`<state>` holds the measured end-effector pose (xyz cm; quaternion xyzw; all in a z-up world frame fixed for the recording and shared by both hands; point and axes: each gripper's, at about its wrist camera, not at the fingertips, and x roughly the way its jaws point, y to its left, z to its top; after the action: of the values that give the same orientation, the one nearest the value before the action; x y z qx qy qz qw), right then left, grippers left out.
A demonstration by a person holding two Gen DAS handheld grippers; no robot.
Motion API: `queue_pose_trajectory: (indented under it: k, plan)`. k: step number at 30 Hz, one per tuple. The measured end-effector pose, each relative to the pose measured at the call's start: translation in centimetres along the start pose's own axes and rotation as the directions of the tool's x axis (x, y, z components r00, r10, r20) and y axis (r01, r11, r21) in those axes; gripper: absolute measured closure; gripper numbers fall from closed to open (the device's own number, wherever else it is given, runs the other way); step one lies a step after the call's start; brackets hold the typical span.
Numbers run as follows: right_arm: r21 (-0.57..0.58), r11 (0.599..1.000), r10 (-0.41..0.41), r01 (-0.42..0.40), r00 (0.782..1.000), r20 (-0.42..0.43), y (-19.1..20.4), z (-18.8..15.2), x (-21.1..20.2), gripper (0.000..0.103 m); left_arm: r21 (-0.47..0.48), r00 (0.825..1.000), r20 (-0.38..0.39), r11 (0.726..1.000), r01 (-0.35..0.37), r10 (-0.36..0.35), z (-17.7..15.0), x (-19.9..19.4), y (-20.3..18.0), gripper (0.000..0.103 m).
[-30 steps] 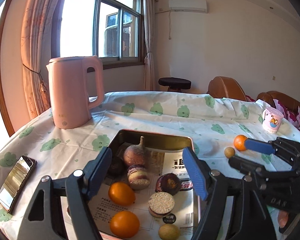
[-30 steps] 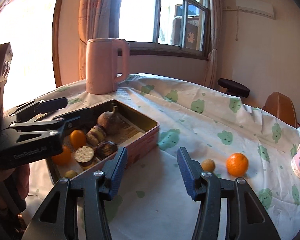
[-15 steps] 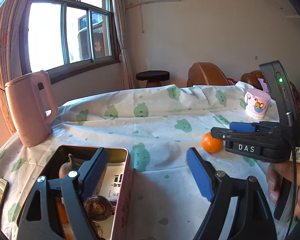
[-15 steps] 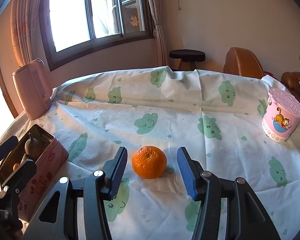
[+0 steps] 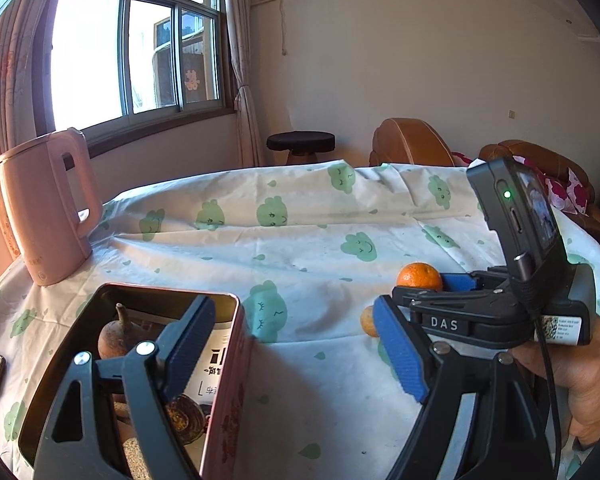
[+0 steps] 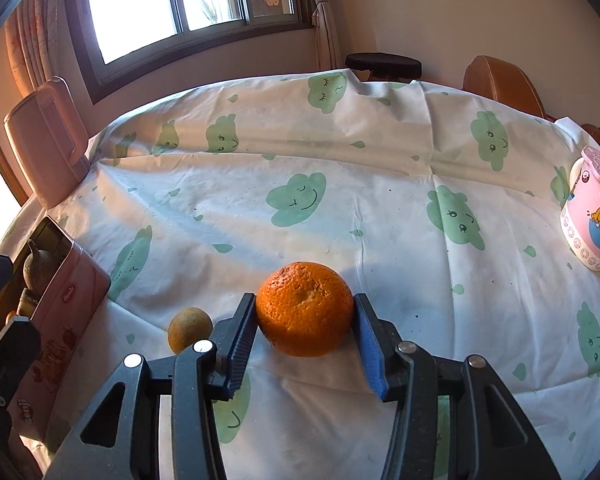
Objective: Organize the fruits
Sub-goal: 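Grasp the tangerine with the right tool while the left tool grasps the small brown fruit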
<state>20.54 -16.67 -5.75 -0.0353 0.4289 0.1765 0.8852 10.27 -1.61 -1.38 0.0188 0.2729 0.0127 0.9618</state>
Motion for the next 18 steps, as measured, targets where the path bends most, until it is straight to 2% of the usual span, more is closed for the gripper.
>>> queue_pose_trajectory:
  k: [5,7,12,17,18]
  plan:
    - [0.011,1.0,-0.004,0.004,1.0,0.016,-0.5,-0.3,-0.6,0.055,0.009,1.0,-0.017,1.0,0.023,-0.023,0.0,0.6,-0.7,0.019]
    - [0.024,0.999,-0.031,0.03,0.999,0.031,-1.0,-0.9,-1.4,0.055,0.005,0.999,-0.033,0.999,0.039,-0.038,0.0,1.2,-1.0,0.02]
    - [0.087,0.995,-0.064,0.058,0.995,0.072,-2.8,-2.2,-3.5,0.055,0.005,0.989,-0.113,0.996,0.094,-0.093,-0.1,3.4,-2.4,0.022]
    - [0.133,0.989,-0.07,0.056,0.992,0.104,-4.0,-2.5,-4.4,0.055,0.007,0.97,-0.203,0.991,0.137,-0.133,0.0,5.9,-3.7,0.037]
    - [0.134,0.989,-0.072,0.058,0.992,0.108,-4.0,-2.5,-4.5,0.055,0.008,0.966,-0.218,0.99,0.141,-0.136,0.1,6.3,-3.9,0.044]
